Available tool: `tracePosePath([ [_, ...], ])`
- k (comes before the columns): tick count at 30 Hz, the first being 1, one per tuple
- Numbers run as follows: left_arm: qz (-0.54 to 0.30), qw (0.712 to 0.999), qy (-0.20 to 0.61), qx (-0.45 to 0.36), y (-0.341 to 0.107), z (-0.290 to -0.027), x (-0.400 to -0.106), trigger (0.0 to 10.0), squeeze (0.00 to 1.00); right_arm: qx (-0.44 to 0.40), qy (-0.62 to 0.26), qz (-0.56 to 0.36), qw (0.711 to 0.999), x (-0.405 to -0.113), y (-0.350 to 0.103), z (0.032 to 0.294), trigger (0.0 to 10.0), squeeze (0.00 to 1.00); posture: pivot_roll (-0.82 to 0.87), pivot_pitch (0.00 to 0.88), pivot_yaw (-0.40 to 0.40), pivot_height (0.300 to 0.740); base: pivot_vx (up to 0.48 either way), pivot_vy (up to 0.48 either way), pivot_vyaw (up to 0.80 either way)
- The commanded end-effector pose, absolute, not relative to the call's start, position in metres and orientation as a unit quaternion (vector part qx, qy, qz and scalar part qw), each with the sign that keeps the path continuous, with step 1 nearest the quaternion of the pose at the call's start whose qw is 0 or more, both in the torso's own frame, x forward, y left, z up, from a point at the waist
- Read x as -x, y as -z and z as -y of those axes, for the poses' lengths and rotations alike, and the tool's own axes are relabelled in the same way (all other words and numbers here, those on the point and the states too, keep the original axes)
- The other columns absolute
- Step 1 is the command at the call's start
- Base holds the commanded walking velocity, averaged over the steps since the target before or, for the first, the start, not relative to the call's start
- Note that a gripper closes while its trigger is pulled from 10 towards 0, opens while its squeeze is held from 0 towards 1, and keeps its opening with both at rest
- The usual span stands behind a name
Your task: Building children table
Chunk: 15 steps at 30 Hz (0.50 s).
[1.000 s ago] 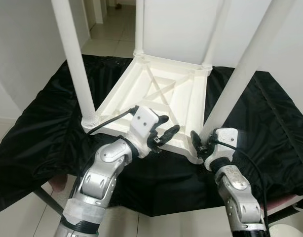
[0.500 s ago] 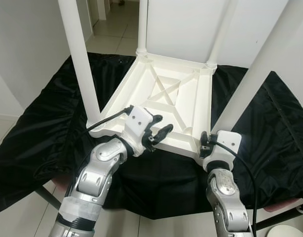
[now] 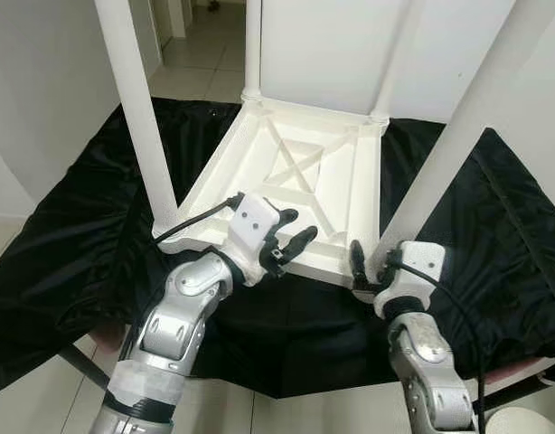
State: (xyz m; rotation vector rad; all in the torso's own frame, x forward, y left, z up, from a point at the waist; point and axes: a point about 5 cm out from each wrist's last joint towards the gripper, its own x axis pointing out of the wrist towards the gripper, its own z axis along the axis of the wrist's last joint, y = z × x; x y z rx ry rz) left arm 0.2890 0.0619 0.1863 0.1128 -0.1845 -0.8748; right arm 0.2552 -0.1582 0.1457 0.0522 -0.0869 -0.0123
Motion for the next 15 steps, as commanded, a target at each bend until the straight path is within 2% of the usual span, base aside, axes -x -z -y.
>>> tracePosePath([
  [1,0.097,0.907,0.405,-0.063,-0.186,-0.065,-0.289,10.0,0.00,-0.011,-0.045,0.056,0.997,-0.254,-0.145,0.165,10.0,1.00,0.01,0.010,-0.031,0.740,0.000,0.000,0.00],
  [2,0.097,0.906,0.407,-0.064,-0.186,-0.065,-0.289,10.0,0.00,0.002,-0.068,0.061,0.996,-0.254,-0.145,0.169,10.0,0.00,0.01,0.010,-0.031,0.740,0.000,0.000,0.00],
  [5,0.097,0.906,0.408,-0.063,-0.186,-0.065,-0.289,10.0,0.00,0.000,-0.087,0.056,0.995,-0.254,-0.143,0.174,10.0,0.00,0.01,0.000,-0.024,0.740,0.000,0.000,0.00],
  [6,0.094,0.902,0.417,-0.060,-0.186,-0.064,-0.288,10.0,0.00,0.008,-0.134,0.047,0.990,-0.257,-0.140,0.183,10.0,0.00,0.00,0.000,-0.018,0.740,0.000,0.000,0.00],
  [12,0.093,0.898,0.427,-0.058,-0.186,-0.061,-0.288,10.0,0.00,0.023,-0.196,0.044,0.979,-0.264,-0.141,0.188,10.0,0.00,-0.01,0.000,-0.011,0.740,0.000,0.000,0.00],
  [13,0.086,0.895,0.434,-0.051,-0.186,-0.059,-0.288,10.0,0.00,0.041,-0.239,0.034,0.970,-0.271,-0.141,0.187,10.0,0.00,-0.02,0.000,0.005,0.740,0.000,0.000,0.00],
  [15,0.081,0.894,0.439,-0.048,-0.185,-0.058,-0.288,10.0,0.00,0.044,-0.257,0.027,0.965,-0.275,-0.140,0.187,10.0,0.00,-0.02,0.000,0.005,0.740,0.000,0.000,0.00],
])
